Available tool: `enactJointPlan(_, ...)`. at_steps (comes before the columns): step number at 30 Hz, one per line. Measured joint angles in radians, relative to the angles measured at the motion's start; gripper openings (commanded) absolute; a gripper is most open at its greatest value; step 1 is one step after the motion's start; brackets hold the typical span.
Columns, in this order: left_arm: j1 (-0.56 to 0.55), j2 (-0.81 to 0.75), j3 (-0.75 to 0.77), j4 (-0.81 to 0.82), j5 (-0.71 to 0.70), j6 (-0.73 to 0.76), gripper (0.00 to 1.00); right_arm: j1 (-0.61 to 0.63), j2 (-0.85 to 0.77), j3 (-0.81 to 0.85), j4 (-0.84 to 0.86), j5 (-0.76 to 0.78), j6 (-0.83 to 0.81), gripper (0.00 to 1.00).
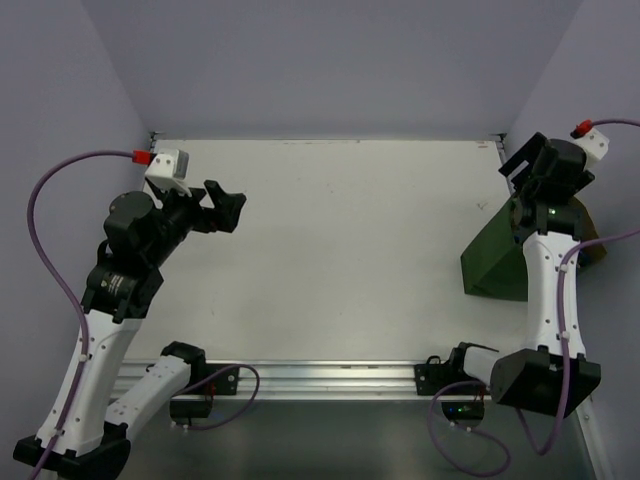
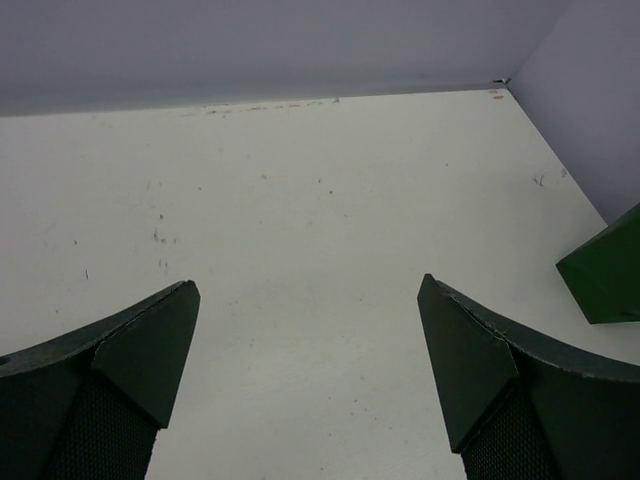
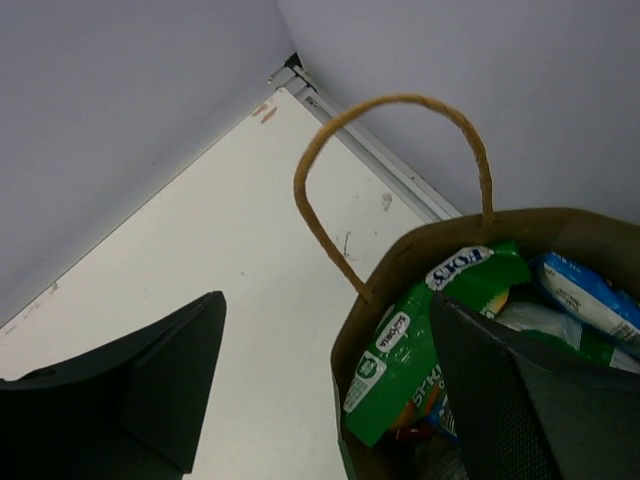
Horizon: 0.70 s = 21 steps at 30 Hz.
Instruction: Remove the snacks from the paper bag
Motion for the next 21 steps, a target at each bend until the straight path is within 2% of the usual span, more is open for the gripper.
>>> enactJointPlan(4, -0.001, -0.002, -0.006, 0.0, 0.0, 0.0, 1.0, -0.006, 0.015, -0.003, 0.087, -0.033, -0.058, 0.77)
enactJointPlan(8, -0.005, 0.002, -0.01, -0.003, -0.001, 0.0, 1.0, -0.008, 0.046, -0.013, 0.158, -0.075, -0.106, 0.63)
enactJointPlan(9, -0.005, 0.003, -0.01, -0.004, -0.001, 0.001, 1.0, -0.008, 0.055, -0.015, 0.166, -0.085, -0.117, 0.53)
enactJointPlan(10, -0.005, 0.003, -0.01, -0.005, -0.001, 0.001, 1.0, -0.008, 0.064, -0.018, 0.175, -0.092, -0.13, 0.48)
enactJointPlan(11, -0.005, 0.004, -0.01, -0.005, -0.001, 0.001, 1.0, -0.008, 0.072, -0.02, 0.183, -0.106, -0.14, 0.38)
enactJointPlan(14, -0.005, 0.006, -0.01, -0.005, -0.001, 0.001, 1.0, -0.008, 0.079, -0.046, 0.209, -0.144, -0.173, 0.19)
enactJointPlan(15, -0.005, 0.006, -0.01, -0.006, -0.002, 0.001, 1.0, -0.008, 0.079, -0.055, 0.216, -0.167, -0.182, 0.09)
enactJointPlan(16, -0.005, 0.008, -0.01, -0.006, -0.002, 0.001, 1.0, -0.008, 0.077, -0.064, 0.223, -0.191, -0.197, 0.04)
enactJointPlan(17, -0.005, 0.009, -0.01, -0.006, -0.002, 0.001, 1.0, -0.009, 0.074, -0.071, 0.225, -0.212, -0.208, 0.0)
enactJointPlan(21, -0.005, 0.014, -0.01, -0.008, -0.001, 0.001, 1.0, -0.006, 0.037, -0.104, 0.223, -0.36, -0.263, 0.0)
